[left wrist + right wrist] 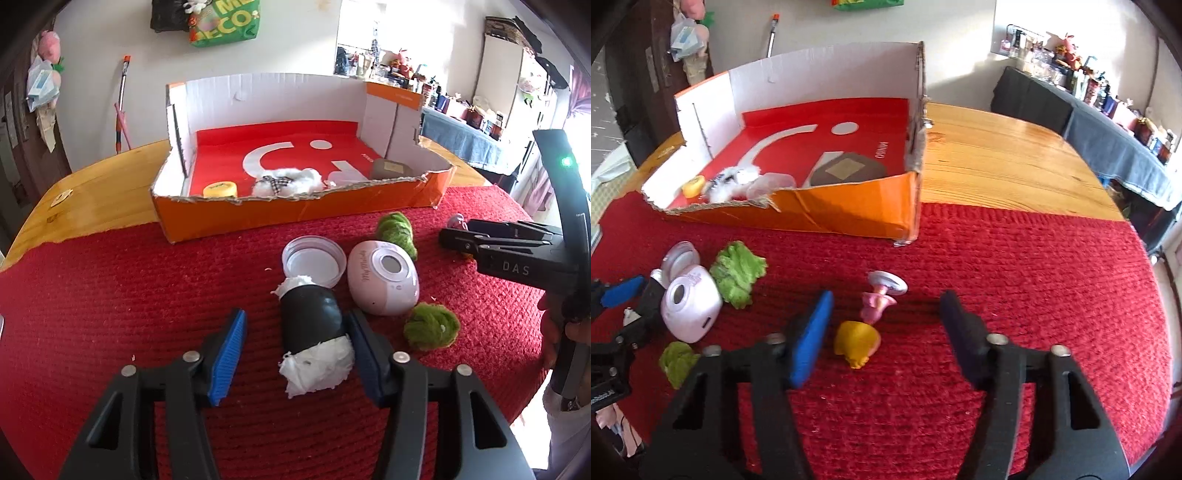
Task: Organize objects
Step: 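Close left gripper on black-and-white plush while right gripper closes on yellow-pink figure, then lift and carry the plush and figure with both tools into the orange box, then lower both items onto the box floor and open both grippers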
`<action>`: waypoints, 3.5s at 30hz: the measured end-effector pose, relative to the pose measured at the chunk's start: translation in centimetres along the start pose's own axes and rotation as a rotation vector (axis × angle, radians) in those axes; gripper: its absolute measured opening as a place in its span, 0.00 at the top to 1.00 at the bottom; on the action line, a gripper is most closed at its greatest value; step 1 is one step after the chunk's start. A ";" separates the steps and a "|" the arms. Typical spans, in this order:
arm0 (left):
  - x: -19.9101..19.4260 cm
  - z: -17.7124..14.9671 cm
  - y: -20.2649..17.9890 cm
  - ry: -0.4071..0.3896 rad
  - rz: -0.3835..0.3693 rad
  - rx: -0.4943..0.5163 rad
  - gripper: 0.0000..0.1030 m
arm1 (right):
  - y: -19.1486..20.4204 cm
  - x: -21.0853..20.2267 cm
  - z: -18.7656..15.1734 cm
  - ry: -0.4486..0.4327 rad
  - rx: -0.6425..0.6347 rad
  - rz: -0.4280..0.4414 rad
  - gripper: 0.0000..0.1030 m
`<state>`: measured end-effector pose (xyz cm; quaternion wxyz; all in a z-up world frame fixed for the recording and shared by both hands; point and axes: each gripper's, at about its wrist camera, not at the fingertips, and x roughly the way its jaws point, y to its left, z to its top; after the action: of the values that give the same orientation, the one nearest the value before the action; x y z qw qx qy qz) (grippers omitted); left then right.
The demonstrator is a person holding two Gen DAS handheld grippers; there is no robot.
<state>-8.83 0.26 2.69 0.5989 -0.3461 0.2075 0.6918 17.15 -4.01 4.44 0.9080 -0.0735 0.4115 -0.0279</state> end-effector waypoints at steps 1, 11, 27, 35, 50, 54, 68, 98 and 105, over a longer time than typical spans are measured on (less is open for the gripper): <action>0.0 0.0 -0.1 -0.001 0.001 0.003 0.44 | 0.2 -0.2 -0.1 -0.006 -0.008 0.020 0.56; 0.0 0.2 0.4 -0.007 -0.007 -0.004 0.44 | 3.3 -1.7 -1.8 0.005 -0.083 0.153 0.56; -0.9 0.1 0.5 -0.060 -0.045 -0.005 0.66 | 2.9 -2.1 -2.6 -0.044 0.073 -0.004 0.81; -4.7 1.4 0.1 -0.153 -0.082 0.009 0.66 | 3.5 -5.3 -1.3 -0.127 0.086 0.071 0.81; -4.9 1.9 0.5 -0.162 -0.085 -0.001 0.66 | 4.7 -6.3 -0.6 -0.136 0.093 0.114 0.81; -5.0 3.3 0.5 -0.169 -0.106 0.006 0.66 | 4.7 -6.8 0.7 -0.152 0.089 0.131 0.81; 2.2 14.3 2.6 -0.050 -0.030 0.015 0.66 | 1.2 1.5 12.9 0.010 0.145 0.097 0.81; 11.2 15.0 4.7 0.180 0.045 0.065 0.66 | -0.3 9.4 13.8 0.251 0.122 -0.028 0.81; 11.3 15.1 5.0 0.204 0.039 0.055 0.65 | -0.1 9.3 13.6 0.252 0.116 -0.041 0.81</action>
<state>-17.69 17.63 4.04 0.5703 -0.3943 0.2930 0.6584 33.54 -3.64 6.41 0.8510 -0.0250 0.5186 -0.0790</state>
